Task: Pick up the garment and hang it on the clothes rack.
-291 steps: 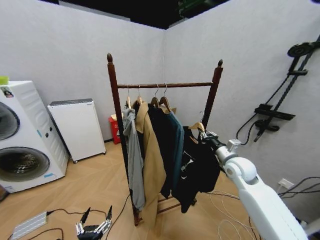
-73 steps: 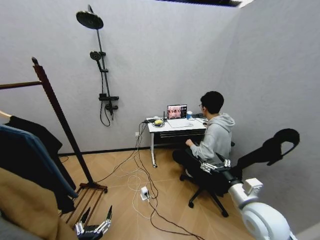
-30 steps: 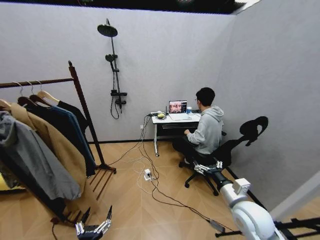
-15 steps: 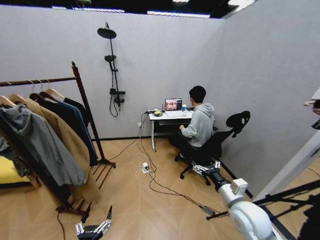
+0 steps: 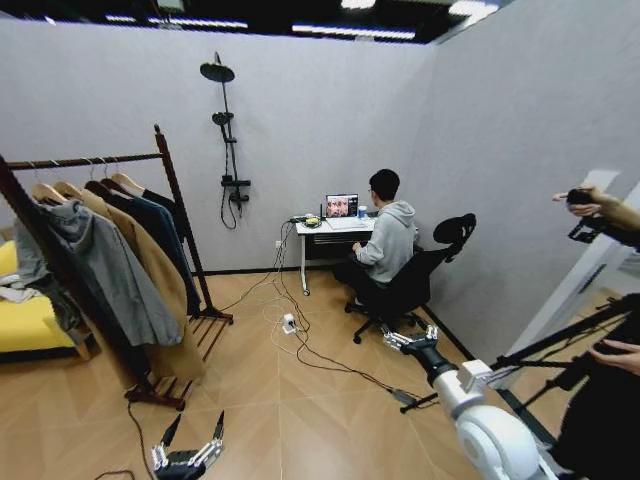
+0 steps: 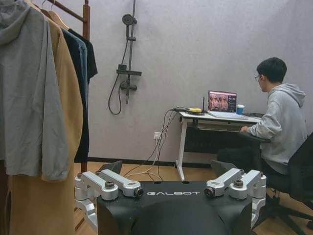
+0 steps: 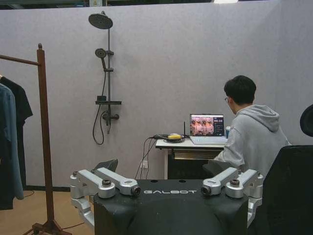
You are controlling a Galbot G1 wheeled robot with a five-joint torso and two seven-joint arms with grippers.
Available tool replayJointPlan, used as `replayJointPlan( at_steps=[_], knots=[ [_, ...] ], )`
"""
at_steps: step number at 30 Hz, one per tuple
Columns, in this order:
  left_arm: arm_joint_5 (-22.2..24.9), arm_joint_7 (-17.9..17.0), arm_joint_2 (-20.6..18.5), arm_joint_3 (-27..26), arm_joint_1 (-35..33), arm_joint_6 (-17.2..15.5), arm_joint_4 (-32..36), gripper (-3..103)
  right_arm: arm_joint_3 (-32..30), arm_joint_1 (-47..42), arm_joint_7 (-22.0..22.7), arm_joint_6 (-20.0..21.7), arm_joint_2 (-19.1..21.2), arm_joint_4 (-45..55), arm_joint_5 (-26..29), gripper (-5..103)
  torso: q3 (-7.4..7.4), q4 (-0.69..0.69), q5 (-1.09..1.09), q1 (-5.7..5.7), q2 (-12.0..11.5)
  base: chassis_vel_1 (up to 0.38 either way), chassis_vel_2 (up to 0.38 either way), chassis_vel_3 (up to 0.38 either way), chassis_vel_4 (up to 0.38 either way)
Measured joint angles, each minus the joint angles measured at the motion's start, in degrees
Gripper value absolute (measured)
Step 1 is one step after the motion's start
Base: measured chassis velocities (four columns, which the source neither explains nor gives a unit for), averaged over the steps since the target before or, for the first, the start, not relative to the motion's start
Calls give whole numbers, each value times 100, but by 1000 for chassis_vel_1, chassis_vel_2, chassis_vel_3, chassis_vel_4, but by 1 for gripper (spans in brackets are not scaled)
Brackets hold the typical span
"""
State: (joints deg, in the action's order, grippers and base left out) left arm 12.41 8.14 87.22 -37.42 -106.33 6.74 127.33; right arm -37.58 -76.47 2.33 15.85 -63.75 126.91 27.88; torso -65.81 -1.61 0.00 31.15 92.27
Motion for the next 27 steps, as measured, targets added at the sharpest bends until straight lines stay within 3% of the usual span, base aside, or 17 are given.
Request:
replayJointPlan(
  at_steps=[16,27],
  knots=[
    [0,1,0,0,-1,0,0,100,93,-26,-17,-127,-125,-41,-70,100,2,-1,0,-7,5,192,-180,-184,179],
    [0,0,0,0,1,0,0,100,128,-25,-23,-137,-203,-65,-90,100,-2,1,-1,4,-2,12,22,20,-6]
  ],
)
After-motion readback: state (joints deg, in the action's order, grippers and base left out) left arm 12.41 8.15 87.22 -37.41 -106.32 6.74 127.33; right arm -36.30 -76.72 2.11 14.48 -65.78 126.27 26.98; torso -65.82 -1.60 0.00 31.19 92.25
